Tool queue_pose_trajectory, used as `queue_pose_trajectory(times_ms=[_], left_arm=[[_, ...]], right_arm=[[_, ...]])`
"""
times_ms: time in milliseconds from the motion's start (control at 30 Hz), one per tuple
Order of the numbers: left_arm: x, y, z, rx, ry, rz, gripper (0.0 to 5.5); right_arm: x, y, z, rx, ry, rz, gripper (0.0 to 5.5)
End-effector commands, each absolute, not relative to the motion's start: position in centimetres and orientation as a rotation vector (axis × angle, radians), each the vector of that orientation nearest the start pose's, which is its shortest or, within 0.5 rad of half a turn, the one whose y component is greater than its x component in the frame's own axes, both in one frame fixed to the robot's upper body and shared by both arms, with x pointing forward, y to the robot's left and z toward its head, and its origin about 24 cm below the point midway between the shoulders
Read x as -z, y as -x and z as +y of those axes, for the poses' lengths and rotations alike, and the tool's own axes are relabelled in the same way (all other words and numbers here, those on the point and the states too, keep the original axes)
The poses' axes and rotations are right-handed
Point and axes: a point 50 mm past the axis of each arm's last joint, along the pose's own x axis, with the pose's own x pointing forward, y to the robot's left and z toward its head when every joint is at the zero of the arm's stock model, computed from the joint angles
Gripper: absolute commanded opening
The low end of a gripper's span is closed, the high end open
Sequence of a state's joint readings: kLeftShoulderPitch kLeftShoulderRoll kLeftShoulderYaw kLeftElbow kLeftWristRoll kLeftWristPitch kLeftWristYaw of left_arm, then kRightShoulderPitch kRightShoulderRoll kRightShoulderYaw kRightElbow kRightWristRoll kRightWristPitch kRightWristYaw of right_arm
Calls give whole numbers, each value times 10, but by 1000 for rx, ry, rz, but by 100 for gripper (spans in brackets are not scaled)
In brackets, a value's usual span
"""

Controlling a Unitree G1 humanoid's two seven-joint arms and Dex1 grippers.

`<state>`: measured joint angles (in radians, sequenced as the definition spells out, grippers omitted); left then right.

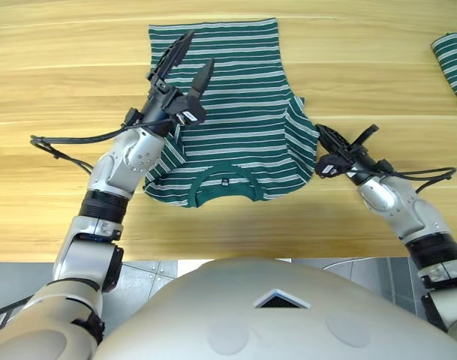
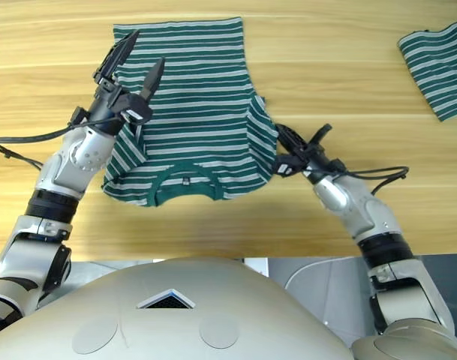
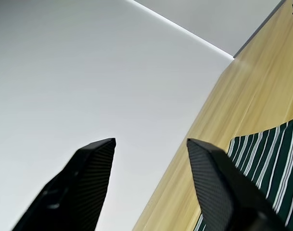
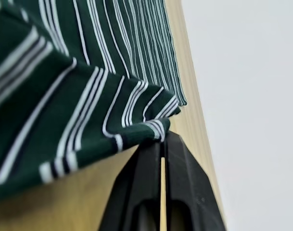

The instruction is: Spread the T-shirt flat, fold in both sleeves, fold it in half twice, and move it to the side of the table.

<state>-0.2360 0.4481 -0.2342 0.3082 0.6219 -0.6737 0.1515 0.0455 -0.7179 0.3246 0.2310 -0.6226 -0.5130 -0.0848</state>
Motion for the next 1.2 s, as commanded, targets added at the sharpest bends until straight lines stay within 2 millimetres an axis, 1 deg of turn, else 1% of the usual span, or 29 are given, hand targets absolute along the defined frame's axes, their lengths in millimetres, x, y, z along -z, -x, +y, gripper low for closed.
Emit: queue_pose_trajectory(times_ms=[33,167,267,400,533,733,900,1067,1200], left_arm=[[-74,-273,151,422,-952,-614,278],[-71,-274,152,416,-949,-606,278],[-70,-275,150,419,-946,-606,278],[-69,-277,149,419,-943,-604,278],[-66,-278,146,427,-941,-604,278],[-66,-280,143,431,-934,-607,278],[-66,-282,140,435,-925,-613,278],[-65,-283,140,436,-924,-612,278],[-65,-284,138,439,-922,-617,278]], right_arm=[[-18,-216,-201,-621,1176,-213,2],[-32,-220,-191,-595,1076,-285,2],[-34,-220,-185,-610,1040,-304,2],[-39,-224,-182,-587,984,-331,2],[-31,-221,-172,-639,987,-319,2],[-24,-221,-157,-679,970,-327,2],[-15,-219,-152,-717,980,-305,2],[-11,-220,-143,-743,977,-307,2],[-5,-220,-142,-761,983,-286,2]])
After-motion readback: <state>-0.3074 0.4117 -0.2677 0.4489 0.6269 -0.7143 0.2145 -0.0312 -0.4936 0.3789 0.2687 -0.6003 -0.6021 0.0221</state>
